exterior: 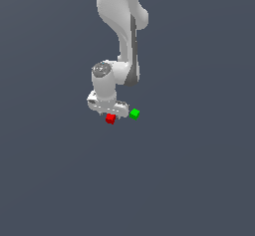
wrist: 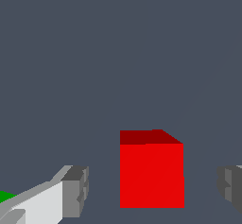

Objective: Stack the red cube on top of the green cube.

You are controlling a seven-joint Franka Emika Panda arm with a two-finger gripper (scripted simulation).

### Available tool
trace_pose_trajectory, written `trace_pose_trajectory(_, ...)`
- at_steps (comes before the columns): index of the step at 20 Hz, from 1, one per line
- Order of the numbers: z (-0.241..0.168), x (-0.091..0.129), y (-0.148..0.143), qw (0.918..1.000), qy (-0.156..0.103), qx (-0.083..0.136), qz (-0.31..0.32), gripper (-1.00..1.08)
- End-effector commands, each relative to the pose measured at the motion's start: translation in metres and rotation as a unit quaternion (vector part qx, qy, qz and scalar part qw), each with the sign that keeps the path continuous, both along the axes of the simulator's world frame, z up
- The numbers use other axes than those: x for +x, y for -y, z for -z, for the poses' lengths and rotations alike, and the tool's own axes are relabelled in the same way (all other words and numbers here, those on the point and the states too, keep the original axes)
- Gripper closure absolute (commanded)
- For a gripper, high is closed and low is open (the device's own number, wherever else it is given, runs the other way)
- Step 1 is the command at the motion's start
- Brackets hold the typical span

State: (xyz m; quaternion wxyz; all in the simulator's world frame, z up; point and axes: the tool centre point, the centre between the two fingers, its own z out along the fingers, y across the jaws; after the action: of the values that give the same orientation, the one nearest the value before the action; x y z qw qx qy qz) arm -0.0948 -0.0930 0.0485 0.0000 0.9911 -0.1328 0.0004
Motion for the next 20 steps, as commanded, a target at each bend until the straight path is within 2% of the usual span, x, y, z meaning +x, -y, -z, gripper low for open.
trace_pose_trajectory(1,0.012,0.000,0.000,1.0000,0.000,0.000,0.000,-0.92)
trace_pose_trajectory(9,0.029,0.000,0.000,1.0000,0.000,0.000,-0.001,-0.92)
trace_pose_trajectory(10,0.029,0.000,0.000,1.0000,0.000,0.000,-0.001,1.08)
trace_pose_trajectory(20,0.028,0.000,-0.001,1.0000,0.000,0.000,-0.001,1.08)
